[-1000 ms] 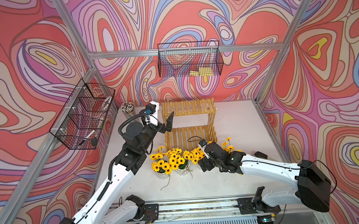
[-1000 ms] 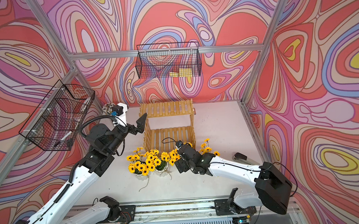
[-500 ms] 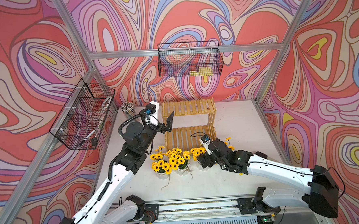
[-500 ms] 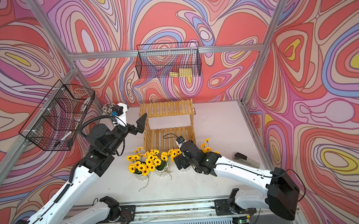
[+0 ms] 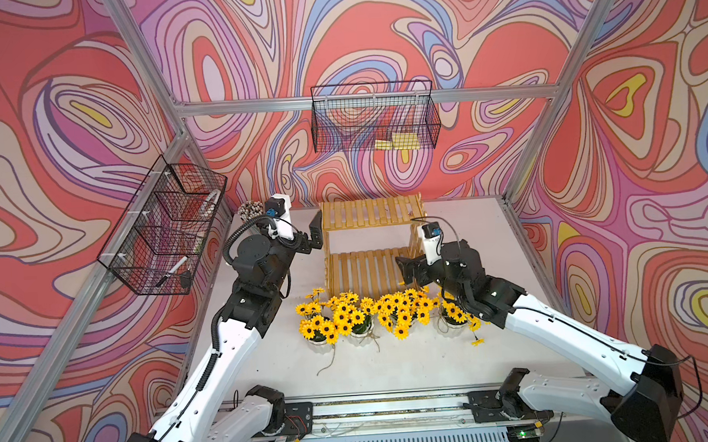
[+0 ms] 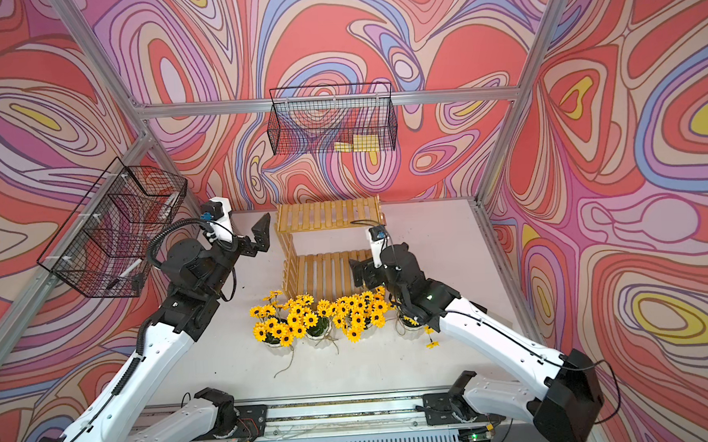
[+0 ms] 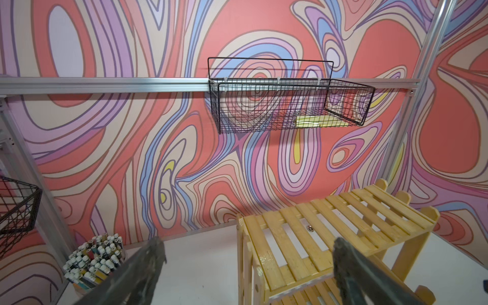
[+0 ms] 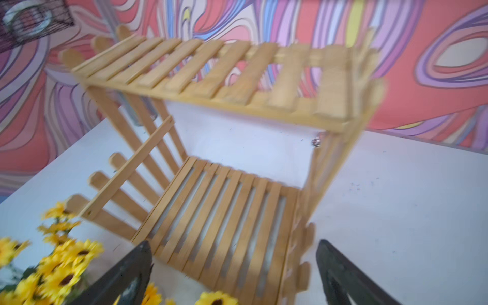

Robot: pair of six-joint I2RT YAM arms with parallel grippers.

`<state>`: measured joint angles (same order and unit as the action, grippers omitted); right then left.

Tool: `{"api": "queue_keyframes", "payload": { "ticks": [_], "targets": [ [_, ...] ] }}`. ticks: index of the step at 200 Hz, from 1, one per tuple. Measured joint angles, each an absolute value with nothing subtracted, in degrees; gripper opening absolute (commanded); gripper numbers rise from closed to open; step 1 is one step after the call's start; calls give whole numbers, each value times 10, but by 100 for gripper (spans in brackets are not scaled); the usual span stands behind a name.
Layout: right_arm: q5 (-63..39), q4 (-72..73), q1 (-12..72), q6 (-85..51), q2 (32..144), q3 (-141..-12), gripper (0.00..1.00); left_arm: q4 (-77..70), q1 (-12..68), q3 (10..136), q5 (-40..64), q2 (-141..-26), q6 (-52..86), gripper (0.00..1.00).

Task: Take the sunflower pots off the shelves
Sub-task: Reset both arms

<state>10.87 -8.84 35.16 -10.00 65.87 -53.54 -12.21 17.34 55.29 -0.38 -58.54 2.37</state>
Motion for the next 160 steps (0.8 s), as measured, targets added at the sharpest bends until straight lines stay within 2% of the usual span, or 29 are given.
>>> {"api": "queue_keyframes", "payload": {
  "ticks": [45,68,115,160],
  "targets": [
    [65,-48,168,-119,660,-531,98,-123,115,512,-9,-588,61,100],
    [69,-22,100,-122,662,-506,98,-126,97,464,-35,-577,63,100],
    [123,77,76,-105,680,-386,98,-143,97,380,-79,-579,61,100],
    [173,259,59,-64,816,-293,98,-171,93,317,-116,-589,56,100]
  ]
}}
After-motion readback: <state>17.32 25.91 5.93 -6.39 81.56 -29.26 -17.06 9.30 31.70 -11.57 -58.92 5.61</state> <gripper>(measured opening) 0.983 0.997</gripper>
